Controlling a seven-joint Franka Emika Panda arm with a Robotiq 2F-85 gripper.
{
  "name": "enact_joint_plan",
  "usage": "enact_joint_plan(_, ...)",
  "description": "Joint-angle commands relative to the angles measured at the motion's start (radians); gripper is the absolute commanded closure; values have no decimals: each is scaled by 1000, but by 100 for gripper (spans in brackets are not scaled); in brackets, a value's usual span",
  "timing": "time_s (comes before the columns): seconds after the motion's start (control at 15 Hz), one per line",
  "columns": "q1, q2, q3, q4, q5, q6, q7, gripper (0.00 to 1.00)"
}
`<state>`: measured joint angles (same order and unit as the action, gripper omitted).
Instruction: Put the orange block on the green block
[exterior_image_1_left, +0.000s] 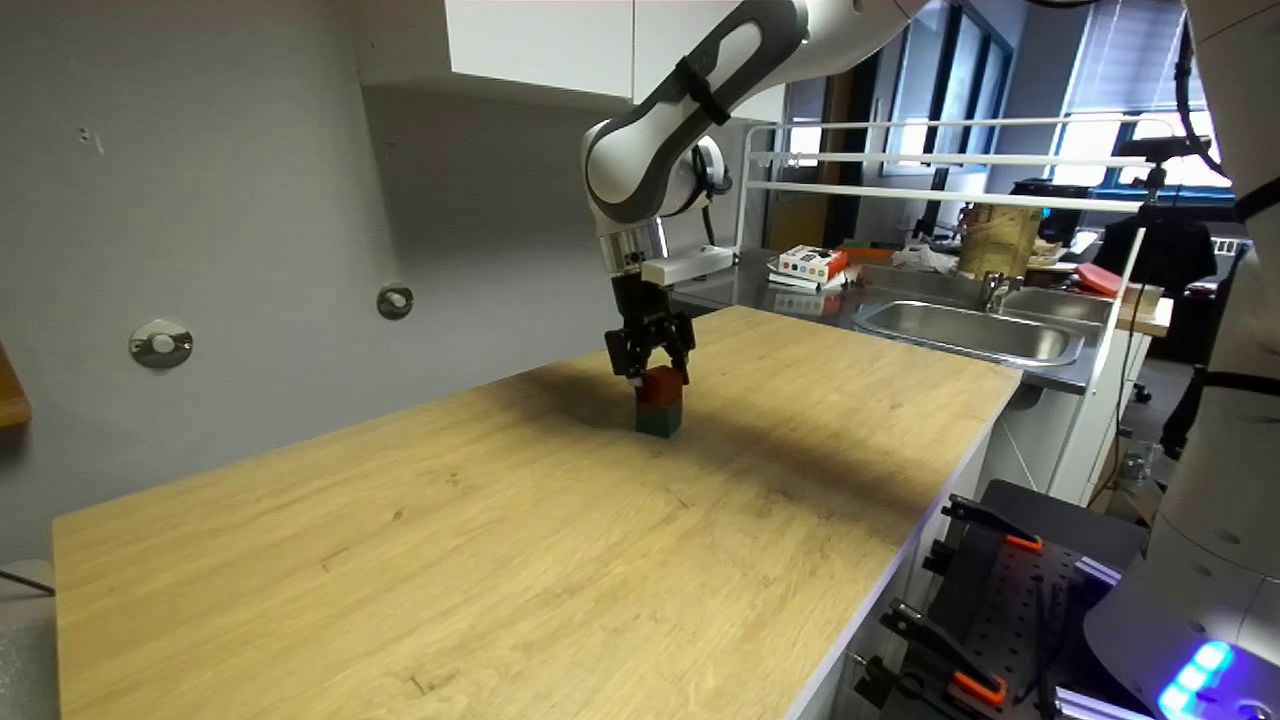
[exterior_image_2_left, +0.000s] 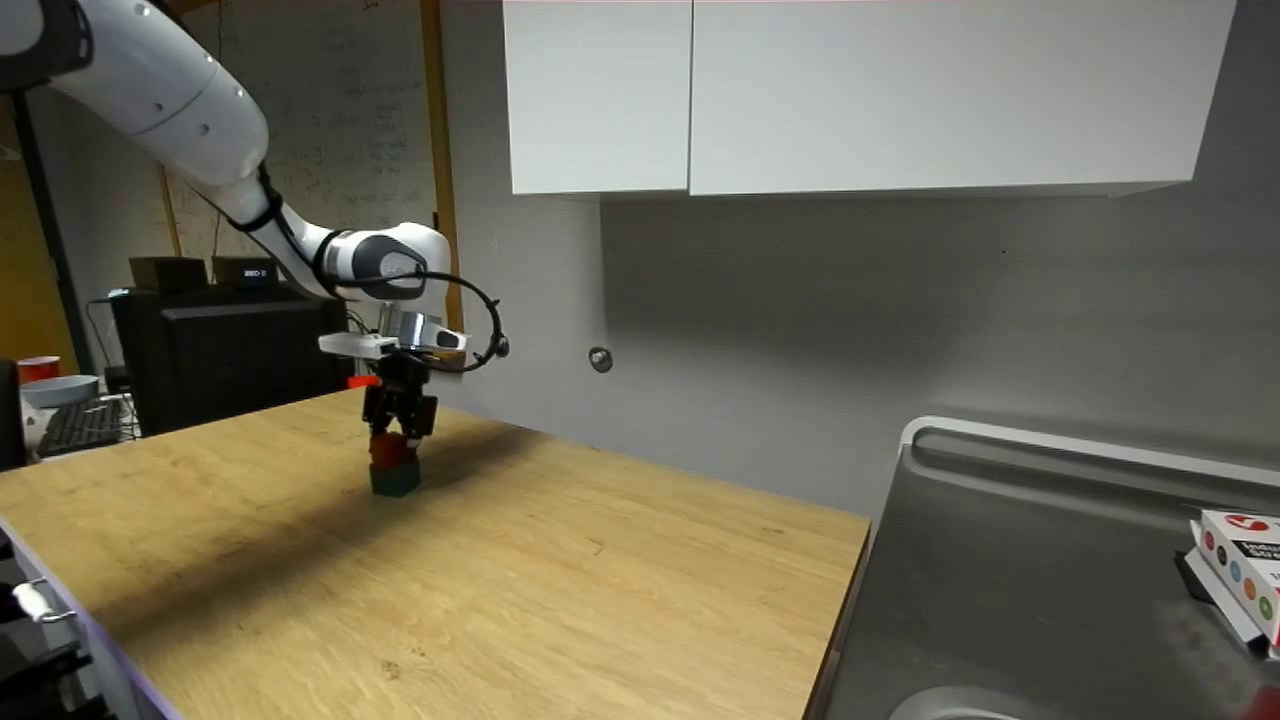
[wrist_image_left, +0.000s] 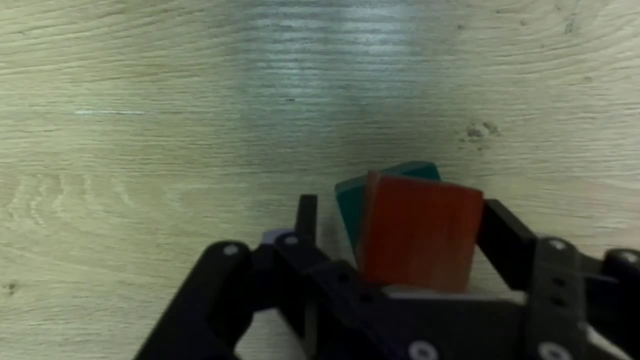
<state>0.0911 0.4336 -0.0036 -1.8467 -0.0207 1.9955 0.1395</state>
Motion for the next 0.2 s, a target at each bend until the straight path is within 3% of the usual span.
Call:
enact_joint_plan(0.0, 2, 8, 5, 29, -16, -28, 17, 0)
enact_joint_plan(0.13, 3, 2, 3, 26, -19, -25, 21, 0)
